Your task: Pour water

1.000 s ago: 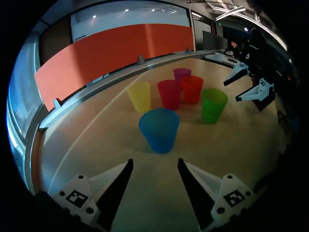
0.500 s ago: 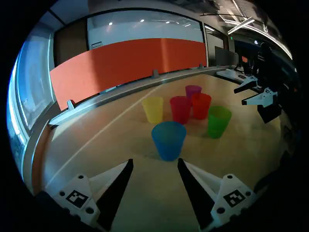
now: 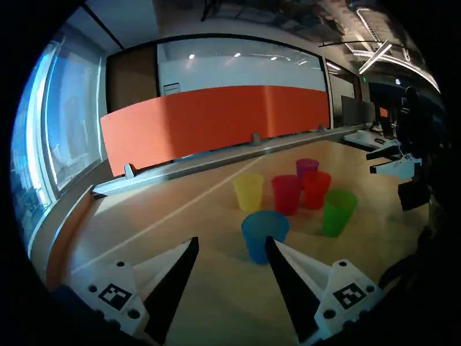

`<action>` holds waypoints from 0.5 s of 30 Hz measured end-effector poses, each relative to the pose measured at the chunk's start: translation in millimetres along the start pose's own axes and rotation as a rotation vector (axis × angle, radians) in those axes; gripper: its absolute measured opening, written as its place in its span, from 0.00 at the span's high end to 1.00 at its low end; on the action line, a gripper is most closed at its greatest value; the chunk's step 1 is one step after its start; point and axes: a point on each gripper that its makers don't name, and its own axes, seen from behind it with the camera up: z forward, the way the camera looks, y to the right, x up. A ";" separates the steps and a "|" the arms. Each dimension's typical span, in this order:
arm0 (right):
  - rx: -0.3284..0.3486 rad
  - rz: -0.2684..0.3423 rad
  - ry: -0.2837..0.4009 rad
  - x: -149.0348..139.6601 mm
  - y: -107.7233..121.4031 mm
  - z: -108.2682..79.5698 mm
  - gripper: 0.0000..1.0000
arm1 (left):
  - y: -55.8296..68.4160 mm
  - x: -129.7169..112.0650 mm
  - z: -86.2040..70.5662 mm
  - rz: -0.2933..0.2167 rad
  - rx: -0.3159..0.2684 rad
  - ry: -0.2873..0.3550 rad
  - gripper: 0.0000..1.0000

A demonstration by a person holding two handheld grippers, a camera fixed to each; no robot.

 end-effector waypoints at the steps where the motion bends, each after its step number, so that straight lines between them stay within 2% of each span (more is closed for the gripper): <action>1: -0.020 0.000 0.010 2.4 3.2 -0.3 0.00 | 0.2 2.2 -0.2 -0.008 0.006 0.012 0.15; 9: -0.156 0.020 0.063 9.3 25.5 -3.1 0.00 | -5.7 13.3 -5.9 -0.060 0.083 0.084 0.15; 15: -0.237 0.047 0.087 10.0 40.0 -6.4 0.00 | -10.9 17.9 -11.3 -0.118 0.134 0.130 0.15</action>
